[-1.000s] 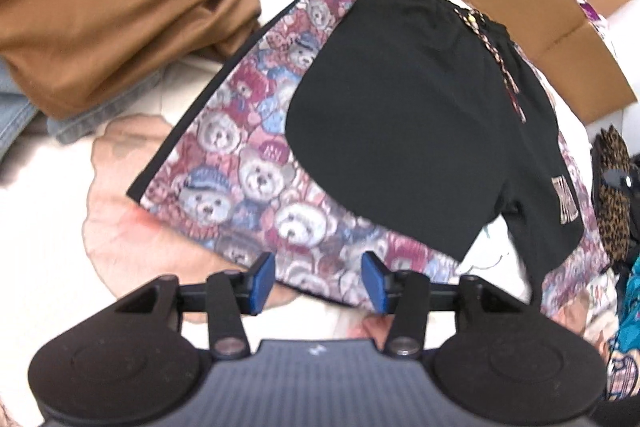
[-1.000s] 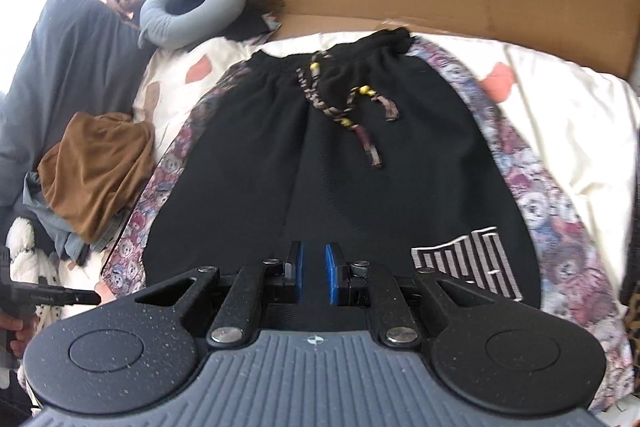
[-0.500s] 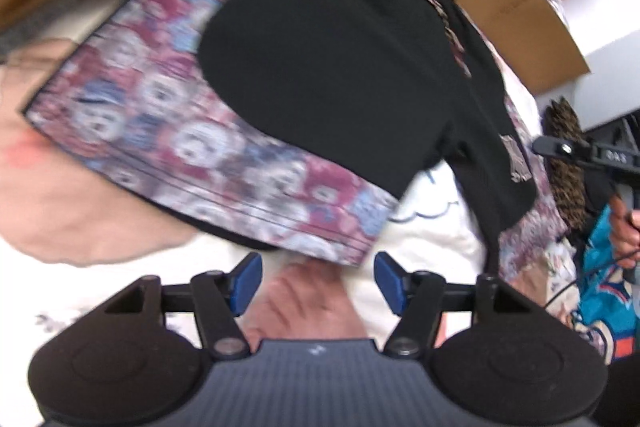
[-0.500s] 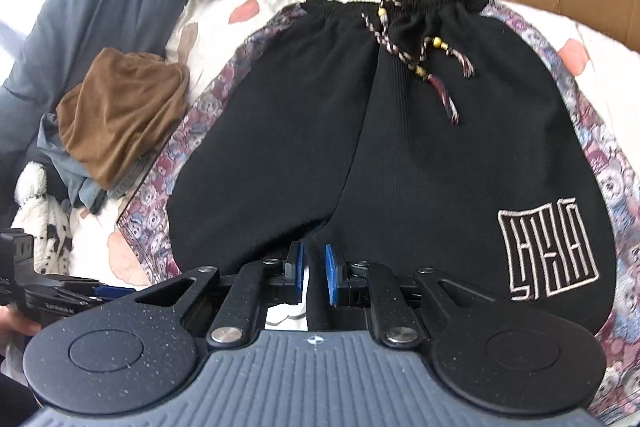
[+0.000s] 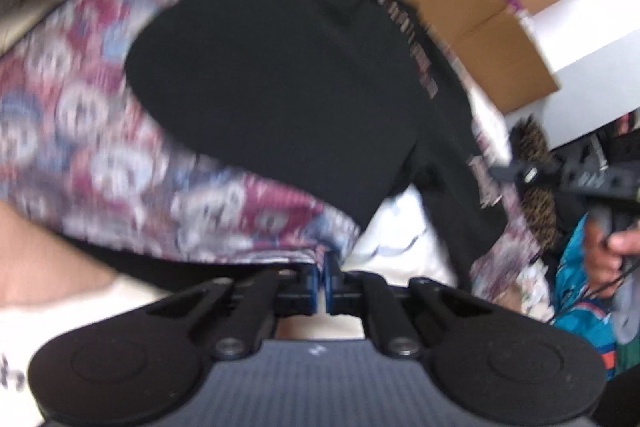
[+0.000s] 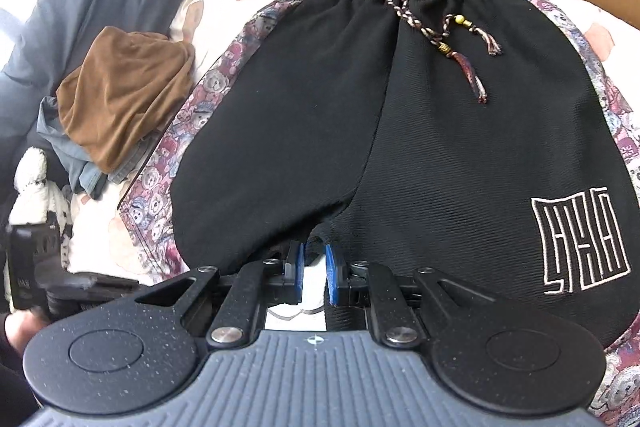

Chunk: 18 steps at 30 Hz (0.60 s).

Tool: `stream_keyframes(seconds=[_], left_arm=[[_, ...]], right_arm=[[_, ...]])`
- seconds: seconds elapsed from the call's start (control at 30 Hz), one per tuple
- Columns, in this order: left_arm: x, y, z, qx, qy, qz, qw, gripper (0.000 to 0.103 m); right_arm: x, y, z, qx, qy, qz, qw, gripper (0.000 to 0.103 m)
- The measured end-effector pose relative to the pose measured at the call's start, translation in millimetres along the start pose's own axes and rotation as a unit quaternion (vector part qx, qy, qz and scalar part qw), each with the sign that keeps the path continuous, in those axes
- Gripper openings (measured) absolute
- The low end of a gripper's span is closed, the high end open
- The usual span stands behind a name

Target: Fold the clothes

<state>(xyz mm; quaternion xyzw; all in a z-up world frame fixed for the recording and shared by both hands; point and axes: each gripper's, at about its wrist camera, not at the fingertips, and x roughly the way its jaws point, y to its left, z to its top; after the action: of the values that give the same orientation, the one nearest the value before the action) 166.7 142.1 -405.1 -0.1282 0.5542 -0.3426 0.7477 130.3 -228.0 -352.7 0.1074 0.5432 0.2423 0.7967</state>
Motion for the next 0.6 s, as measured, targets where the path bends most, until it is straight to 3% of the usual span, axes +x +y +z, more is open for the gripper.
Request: stream_keyframes(seconds=[0.3, 0.6], left_arm=[[-16, 8, 62, 0.035, -0.047, 0.024, 0.9980, 0.001], [11, 33, 96, 0.050, -0.039, 0.050, 0.9968, 0.001]], right_arm=[[2, 2, 13, 0.004, -0.006, 0.020, 1.000, 0.012], [27, 20, 14, -0.003, 0.024, 0.055, 0.998, 0.012]])
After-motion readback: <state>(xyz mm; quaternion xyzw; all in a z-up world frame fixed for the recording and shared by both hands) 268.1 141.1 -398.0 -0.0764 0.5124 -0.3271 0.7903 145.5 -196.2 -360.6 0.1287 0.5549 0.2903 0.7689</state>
